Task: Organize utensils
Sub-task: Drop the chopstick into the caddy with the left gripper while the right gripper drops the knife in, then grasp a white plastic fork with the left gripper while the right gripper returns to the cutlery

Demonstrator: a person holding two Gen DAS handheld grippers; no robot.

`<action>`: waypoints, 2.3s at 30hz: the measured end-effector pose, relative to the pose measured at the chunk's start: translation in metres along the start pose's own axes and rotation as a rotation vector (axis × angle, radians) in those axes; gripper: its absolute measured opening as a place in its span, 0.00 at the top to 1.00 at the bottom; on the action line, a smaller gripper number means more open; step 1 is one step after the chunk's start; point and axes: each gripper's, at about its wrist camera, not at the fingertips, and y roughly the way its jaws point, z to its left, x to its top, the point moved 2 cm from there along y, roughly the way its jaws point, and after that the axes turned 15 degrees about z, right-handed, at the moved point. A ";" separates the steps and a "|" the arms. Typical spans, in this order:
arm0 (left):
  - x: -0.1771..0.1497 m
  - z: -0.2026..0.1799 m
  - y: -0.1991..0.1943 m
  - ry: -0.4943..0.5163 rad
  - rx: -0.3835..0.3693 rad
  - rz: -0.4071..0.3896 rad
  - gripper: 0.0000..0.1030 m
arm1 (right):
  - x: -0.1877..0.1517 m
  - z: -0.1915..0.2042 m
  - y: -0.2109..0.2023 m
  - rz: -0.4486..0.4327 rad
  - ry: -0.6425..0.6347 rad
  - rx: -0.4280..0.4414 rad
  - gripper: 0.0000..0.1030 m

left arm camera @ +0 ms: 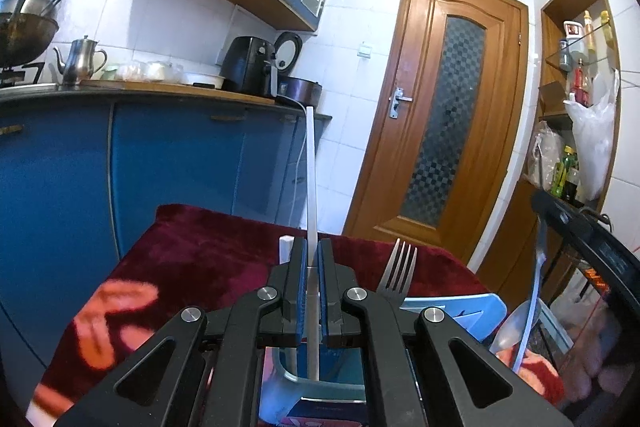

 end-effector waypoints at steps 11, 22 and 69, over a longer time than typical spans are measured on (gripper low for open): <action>-0.005 0.002 0.005 0.005 0.008 0.003 0.95 | -0.016 0.010 0.029 -0.012 -0.055 -0.038 0.79; -0.007 0.000 0.005 0.016 0.013 0.002 0.93 | -0.024 0.013 0.025 0.061 -0.077 -0.007 0.78; -0.051 -0.027 -0.073 0.081 -0.047 0.314 0.84 | -0.058 0.005 -0.089 0.337 0.025 0.109 0.72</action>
